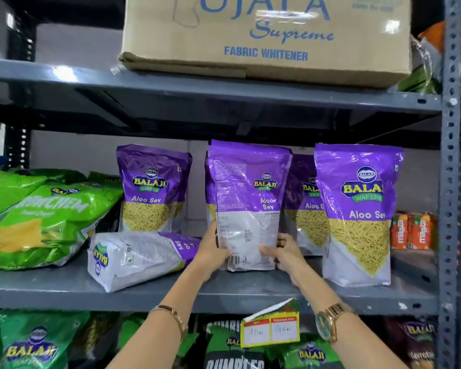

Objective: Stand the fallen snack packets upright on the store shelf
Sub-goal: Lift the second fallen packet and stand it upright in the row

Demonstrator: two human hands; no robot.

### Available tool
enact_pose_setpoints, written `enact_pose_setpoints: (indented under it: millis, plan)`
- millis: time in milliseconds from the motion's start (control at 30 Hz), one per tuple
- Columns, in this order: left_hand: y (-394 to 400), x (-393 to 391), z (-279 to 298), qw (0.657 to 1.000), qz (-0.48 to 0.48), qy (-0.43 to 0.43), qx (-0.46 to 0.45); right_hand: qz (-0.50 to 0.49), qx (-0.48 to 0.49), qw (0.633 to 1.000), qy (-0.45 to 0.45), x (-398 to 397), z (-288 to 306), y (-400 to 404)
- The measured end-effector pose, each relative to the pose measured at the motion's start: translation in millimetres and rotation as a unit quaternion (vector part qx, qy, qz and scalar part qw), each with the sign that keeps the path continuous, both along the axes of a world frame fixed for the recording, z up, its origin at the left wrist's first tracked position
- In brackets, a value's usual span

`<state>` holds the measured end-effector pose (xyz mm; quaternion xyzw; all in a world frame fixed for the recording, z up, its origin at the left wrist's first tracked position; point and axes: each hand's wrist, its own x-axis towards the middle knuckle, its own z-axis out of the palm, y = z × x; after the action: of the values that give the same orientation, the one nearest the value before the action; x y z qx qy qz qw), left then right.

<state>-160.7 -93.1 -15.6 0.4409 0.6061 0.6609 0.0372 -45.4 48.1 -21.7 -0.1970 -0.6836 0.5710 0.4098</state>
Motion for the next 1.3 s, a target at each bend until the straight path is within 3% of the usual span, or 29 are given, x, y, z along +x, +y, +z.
enact_pose_setpoints:
  millis: [100, 267, 433, 633, 733, 867, 967, 1067, 1233, 1300]
  plan:
    - [2, -2, -7, 0.998, -0.004, -0.058, 0.002, -0.039, 0.057, 0.998, -0.004, 0, -1, -5]
    - [0, 4, -3, 0.995, -0.025, -0.094, 0.014, -0.154, 0.151, 0.974, 0.067, 8, -1, -11]
    - [-4, 16, -5, 0.998, 0.028, -0.057, -0.005, -0.115, 0.239, 0.963, 0.038, 8, -4, -14]
    - [-3, 44, -16, 0.99, 0.132, 0.041, 0.032, -0.029, 0.141, 0.989, 0.019, -6, 0, -1]
    - [3, 53, -21, 0.988, 0.133, 0.07, 0.032, -0.052, 0.123, 0.991, -0.031, -10, 1, 5]
    - [5, 44, -15, 0.996, 0.079, 0.02, 0.036, -0.119, 0.135, 0.982, -0.049, -5, 0, 5]
    - [9, 29, -3, 0.993, 0.053, -0.078, 0.074, -0.143, 0.13, 0.981, 0.031, 4, 1, -8]
    - [18, 15, 19, 0.986, 0.015, -0.154, 0.058, -0.134, 0.199, 0.967, 0.081, 12, 0, -23]
    - [39, 10, 29, 0.966, -0.155, -0.198, 0.056, -0.1, 0.313, 0.944, -0.022, 10, -4, -26]
    - [48, 11, 24, 0.956, -0.192, -0.214, 0.064, -0.096, 0.316, 0.943, -0.033, 6, -5, -23]
